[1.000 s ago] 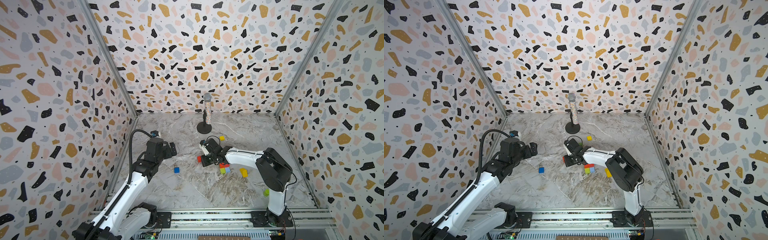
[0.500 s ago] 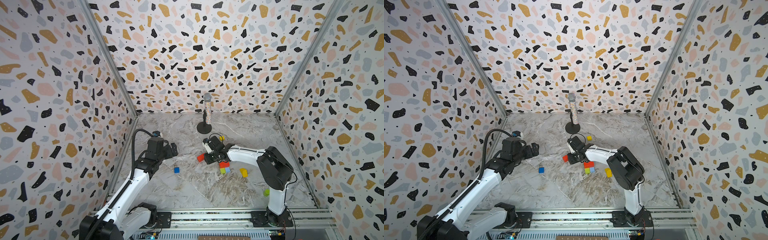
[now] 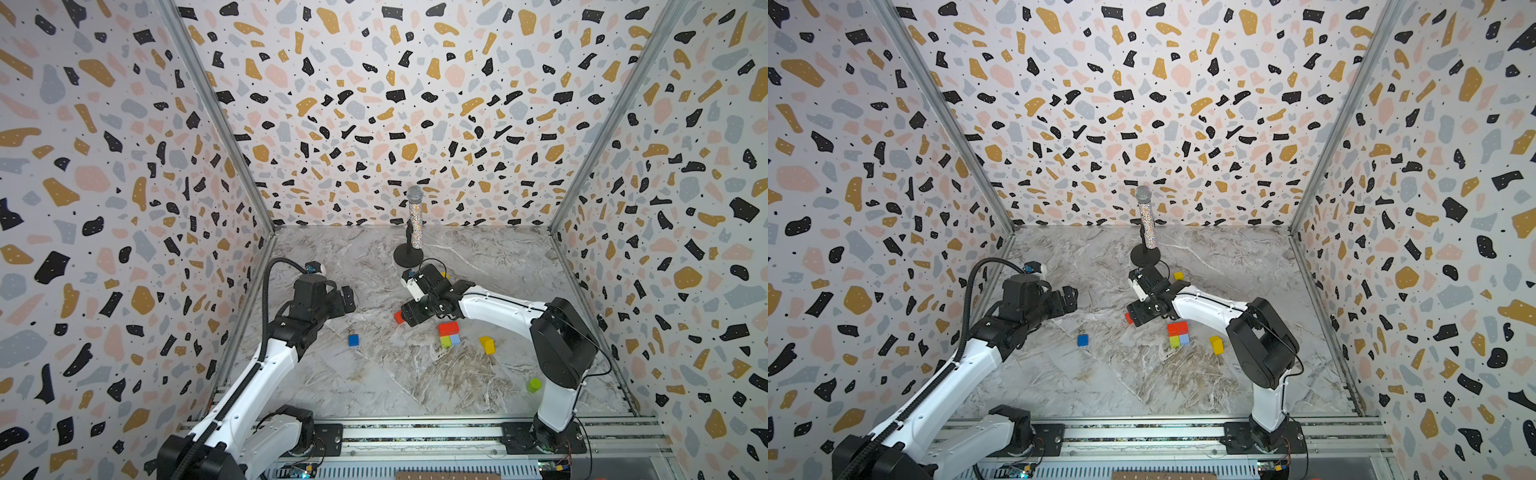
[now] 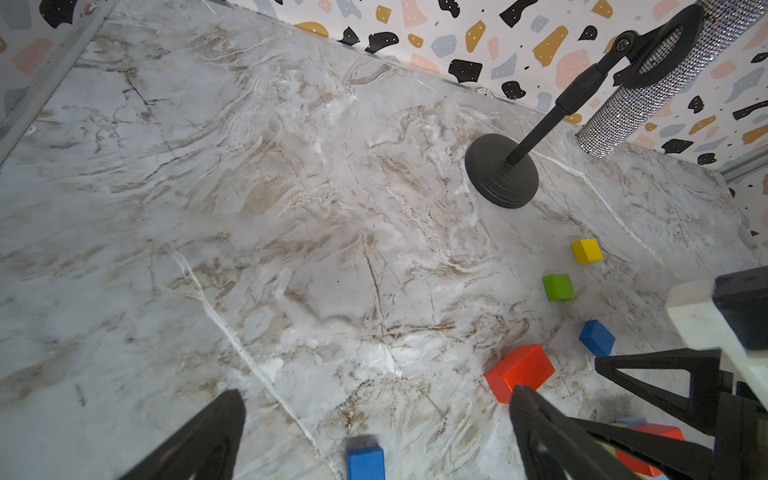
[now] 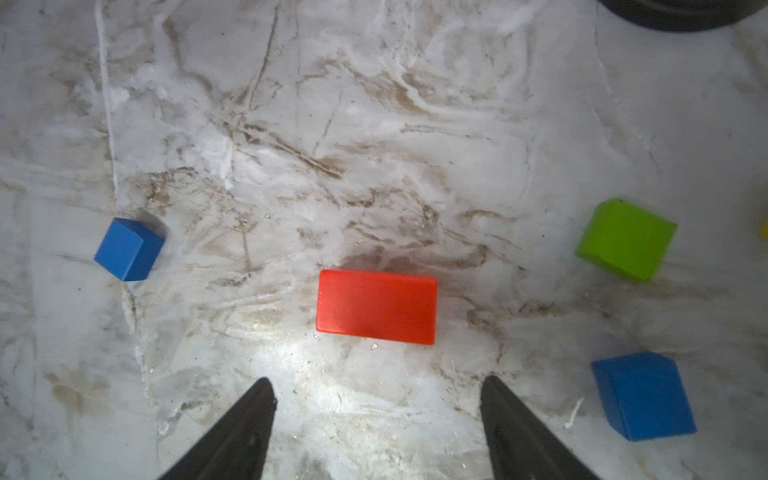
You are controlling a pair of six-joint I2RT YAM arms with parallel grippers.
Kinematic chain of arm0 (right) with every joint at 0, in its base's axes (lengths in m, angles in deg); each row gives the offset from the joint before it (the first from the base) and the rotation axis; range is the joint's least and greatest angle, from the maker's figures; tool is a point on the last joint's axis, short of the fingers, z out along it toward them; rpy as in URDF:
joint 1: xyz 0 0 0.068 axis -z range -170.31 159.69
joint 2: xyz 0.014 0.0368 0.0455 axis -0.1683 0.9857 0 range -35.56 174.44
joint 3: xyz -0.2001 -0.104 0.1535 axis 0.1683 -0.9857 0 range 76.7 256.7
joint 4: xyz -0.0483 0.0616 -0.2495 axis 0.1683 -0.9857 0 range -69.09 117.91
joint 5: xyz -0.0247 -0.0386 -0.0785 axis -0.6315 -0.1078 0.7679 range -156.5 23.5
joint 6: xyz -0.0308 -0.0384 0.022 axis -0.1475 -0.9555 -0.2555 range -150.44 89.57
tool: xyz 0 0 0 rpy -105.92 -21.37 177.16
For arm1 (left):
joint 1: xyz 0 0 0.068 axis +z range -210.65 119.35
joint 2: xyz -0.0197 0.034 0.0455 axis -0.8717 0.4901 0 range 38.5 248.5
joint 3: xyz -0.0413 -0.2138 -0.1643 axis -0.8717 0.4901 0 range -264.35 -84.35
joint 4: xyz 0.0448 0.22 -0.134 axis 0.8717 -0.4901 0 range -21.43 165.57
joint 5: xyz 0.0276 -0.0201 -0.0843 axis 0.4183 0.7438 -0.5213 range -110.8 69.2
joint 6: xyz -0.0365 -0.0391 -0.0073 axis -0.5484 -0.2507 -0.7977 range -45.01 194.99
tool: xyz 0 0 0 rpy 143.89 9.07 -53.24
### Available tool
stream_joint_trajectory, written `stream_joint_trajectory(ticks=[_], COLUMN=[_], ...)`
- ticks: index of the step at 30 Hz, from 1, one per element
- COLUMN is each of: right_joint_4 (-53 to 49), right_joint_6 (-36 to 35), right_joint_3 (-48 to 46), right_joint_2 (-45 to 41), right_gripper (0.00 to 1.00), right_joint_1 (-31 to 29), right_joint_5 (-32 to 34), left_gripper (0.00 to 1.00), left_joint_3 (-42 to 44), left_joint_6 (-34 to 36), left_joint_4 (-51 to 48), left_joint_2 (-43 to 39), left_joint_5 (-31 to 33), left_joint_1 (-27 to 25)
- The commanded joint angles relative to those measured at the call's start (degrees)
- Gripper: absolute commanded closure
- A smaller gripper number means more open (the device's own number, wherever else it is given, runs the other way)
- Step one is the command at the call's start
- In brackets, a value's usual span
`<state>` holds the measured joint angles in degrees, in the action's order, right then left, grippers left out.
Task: Build the wood block tower
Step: 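Lower the right gripper onto the red block and close on it, then lift the red block with the right gripper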
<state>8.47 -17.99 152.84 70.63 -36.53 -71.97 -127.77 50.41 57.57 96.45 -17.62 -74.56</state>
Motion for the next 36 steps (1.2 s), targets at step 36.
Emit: stream_joint_trajectory(ticks=[36], right_joint_4=[-3.2], right_joint_6=[-0.1], right_joint_3=[7.5], right_joint_2=[8.8], right_gripper=[0.34], right_joint_1=[-1.0], right_joint_5=[3.2], left_gripper=[0.0], left_joint_3=[0.4], left_joint_6=[1.0], left_joint_4=[1.0], left_joint_2=[0.0], left_joint_5=[-0.5], left_joint_1=[0.3])
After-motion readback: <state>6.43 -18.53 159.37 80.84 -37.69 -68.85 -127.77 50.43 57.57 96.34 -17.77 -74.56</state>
